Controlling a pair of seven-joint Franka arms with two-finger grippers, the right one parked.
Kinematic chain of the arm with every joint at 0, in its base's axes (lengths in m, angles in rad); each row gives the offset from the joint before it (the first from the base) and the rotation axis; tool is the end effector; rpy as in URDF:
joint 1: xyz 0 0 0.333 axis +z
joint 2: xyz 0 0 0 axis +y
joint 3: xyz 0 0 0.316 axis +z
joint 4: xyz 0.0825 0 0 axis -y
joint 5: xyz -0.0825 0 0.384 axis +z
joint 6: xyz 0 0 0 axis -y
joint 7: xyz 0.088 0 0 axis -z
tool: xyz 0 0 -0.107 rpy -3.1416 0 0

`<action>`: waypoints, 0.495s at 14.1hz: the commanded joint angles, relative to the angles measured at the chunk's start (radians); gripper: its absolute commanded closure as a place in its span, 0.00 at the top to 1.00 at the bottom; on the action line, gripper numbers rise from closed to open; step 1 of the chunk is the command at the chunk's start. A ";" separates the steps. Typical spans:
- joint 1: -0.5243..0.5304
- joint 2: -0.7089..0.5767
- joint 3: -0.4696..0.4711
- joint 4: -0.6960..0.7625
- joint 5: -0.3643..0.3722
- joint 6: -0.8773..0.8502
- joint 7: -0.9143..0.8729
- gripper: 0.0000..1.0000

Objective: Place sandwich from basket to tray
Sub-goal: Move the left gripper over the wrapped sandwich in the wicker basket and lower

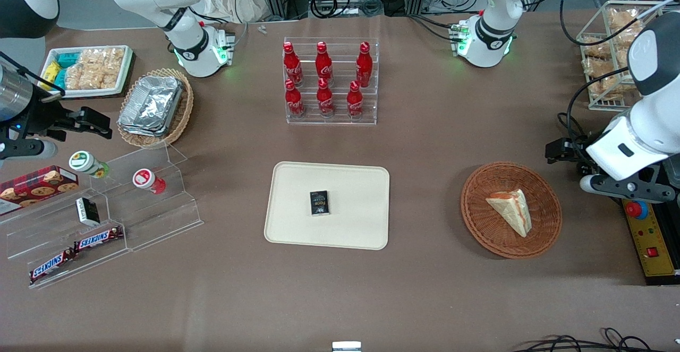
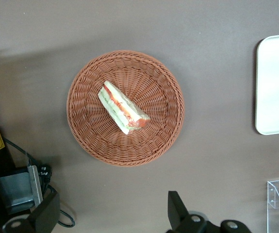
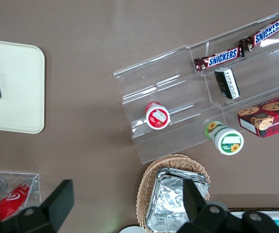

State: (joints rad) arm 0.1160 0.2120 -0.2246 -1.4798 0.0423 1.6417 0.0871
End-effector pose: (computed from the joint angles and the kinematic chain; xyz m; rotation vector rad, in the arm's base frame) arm 0.6179 -0.0497 0.5517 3.1214 -0.3066 -0.0703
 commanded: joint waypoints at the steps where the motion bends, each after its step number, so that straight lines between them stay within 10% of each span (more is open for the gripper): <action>1: 0.005 0.015 0.005 0.035 -0.010 -0.031 0.011 1.00; 7: 0.004 0.093 0.011 0.000 0.008 -0.010 -0.120 1.00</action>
State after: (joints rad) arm 0.1214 0.2529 -0.2129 -1.4843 0.0432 1.6310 0.0570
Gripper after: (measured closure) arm 0.000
